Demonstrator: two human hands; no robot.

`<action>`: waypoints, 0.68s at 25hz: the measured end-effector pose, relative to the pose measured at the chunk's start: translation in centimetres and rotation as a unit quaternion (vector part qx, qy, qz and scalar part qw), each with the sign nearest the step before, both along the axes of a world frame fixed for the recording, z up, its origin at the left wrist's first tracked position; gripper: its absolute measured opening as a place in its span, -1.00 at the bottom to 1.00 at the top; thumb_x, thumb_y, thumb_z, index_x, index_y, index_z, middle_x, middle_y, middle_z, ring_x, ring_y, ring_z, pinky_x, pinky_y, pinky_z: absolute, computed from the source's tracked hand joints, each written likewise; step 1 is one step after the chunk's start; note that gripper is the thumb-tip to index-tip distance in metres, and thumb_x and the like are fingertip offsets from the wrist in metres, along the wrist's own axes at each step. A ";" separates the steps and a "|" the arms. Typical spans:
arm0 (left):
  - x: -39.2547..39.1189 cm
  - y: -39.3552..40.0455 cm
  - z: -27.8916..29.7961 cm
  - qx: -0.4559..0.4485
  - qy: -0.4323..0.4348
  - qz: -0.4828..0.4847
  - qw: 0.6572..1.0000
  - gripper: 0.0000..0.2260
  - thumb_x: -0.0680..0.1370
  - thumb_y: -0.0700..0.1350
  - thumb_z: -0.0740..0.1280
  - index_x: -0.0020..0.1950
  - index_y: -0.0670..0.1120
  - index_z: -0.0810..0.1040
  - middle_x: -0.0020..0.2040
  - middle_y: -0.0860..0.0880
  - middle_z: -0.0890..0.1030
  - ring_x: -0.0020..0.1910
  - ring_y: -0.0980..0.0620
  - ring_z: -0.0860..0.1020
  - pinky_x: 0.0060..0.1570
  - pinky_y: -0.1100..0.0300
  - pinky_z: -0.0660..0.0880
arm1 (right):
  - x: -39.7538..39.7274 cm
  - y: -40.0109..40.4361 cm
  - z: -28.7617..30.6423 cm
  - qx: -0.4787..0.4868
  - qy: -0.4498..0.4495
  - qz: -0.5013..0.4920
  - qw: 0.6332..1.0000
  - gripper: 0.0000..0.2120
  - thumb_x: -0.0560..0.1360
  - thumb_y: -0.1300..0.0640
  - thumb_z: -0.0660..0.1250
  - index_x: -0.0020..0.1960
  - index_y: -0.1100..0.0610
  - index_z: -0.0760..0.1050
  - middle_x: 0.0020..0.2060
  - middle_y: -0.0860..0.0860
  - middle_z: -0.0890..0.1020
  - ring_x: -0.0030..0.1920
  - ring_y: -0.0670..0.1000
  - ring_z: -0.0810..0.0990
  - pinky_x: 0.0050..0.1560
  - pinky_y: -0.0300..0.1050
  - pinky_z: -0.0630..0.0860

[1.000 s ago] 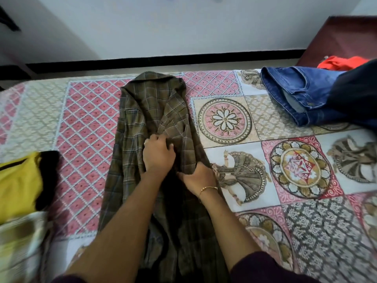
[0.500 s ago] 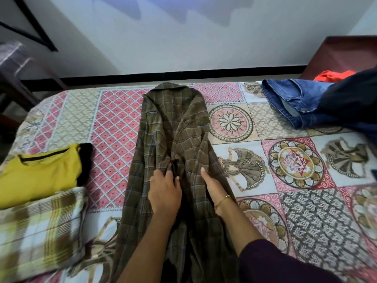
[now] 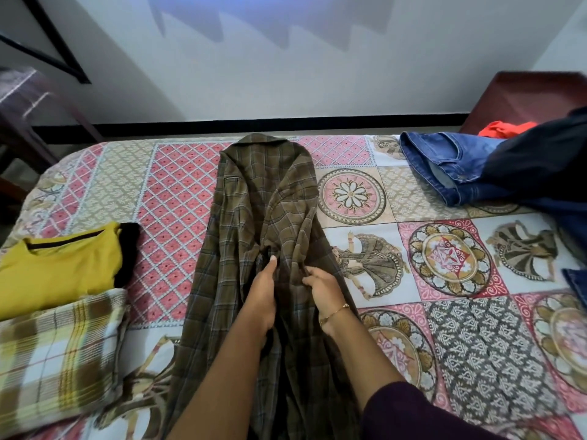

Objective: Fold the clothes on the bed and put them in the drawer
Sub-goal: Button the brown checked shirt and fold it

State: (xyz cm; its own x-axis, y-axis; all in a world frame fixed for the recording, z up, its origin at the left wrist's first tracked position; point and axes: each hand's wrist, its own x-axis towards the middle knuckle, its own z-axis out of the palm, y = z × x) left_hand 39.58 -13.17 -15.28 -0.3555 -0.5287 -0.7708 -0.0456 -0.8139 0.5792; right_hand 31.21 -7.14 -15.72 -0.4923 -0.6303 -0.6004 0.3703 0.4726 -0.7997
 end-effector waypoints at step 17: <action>-2.7 -7.4 -2.3 -0.053 -0.108 0.259 0.958 -0.81 0.53 -0.28 0.22 0.12 -0.16 0.33 0.12 -0.19 0.46 0.10 -0.17 0.45 0.22 -0.10 0.40 | -6.9 -13.2 -3.6 -0.061 -0.096 -0.066 0.991 -0.51 0.35 -0.14 0.46 0.14 0.13 0.51 0.15 0.10 0.60 0.15 0.09 0.56 0.24 0.09 0.47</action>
State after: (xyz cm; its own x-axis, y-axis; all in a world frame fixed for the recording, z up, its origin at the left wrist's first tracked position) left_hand 36.84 -20.53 -17.63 0.1383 -0.6700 -0.7294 0.2201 -0.6972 0.6822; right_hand 24.35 -20.33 -19.30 -0.4595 -0.6414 -0.6144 0.5731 0.3143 -0.7568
